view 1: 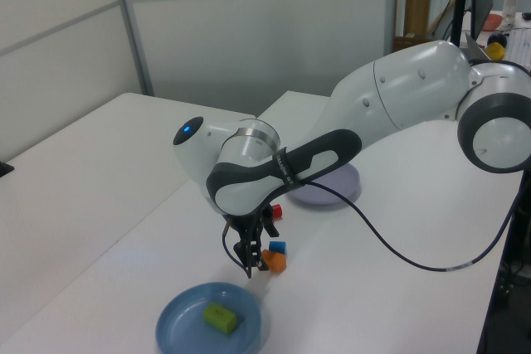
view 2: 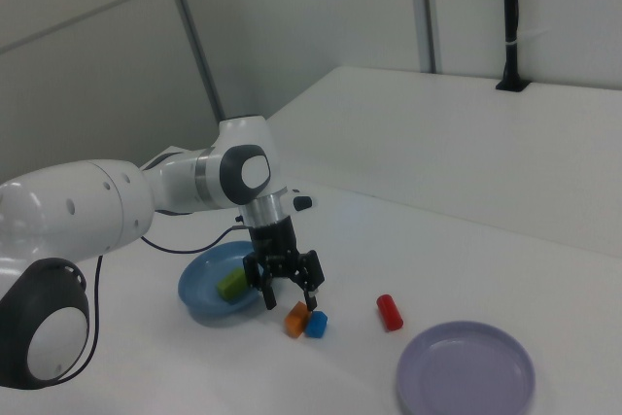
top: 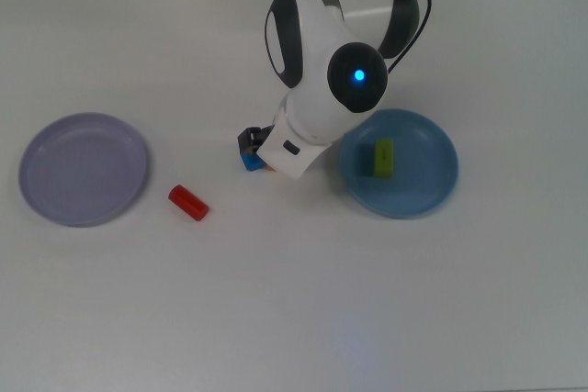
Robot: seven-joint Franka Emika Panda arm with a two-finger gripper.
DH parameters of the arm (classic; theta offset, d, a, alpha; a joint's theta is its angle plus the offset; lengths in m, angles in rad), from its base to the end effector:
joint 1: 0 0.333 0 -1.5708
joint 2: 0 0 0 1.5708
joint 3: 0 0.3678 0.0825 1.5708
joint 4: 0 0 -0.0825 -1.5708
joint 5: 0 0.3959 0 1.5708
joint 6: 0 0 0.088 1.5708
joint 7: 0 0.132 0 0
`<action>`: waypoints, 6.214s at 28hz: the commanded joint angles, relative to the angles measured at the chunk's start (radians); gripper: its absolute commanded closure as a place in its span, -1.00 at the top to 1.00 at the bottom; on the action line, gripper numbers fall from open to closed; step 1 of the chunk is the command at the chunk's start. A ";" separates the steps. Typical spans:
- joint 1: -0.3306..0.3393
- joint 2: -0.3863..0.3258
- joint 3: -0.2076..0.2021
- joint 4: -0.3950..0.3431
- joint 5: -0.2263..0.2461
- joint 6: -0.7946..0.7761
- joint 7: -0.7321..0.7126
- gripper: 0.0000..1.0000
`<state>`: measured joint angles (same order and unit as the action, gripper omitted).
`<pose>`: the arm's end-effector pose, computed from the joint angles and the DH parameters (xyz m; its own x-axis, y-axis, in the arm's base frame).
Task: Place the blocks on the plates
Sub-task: 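Move the gripper back and grasp the orange block, then carry the orange block onto the light blue plate and release, then move the gripper to the red cylinder and grasp it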
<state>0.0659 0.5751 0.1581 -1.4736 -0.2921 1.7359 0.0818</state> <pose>0.6969 0.1057 0.3407 0.9400 0.1829 -0.2881 0.2453 -0.9491 0.1977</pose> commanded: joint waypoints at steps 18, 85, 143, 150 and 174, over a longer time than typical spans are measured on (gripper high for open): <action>0.015 0.017 -0.015 -0.019 -0.018 -0.007 -0.016 0.10; 0.252 -0.018 -0.005 0.033 0.025 0.244 0.322 -1.00; -0.119 -0.066 -0.031 0.010 0.060 0.137 0.233 1.00; -0.141 0.003 -0.061 0.010 0.050 0.284 0.227 1.00; -0.150 0.061 -0.101 -0.001 0.008 0.401 0.219 1.00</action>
<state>-0.0889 0.6302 0.0673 -1.4545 -0.2577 2.1127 0.3182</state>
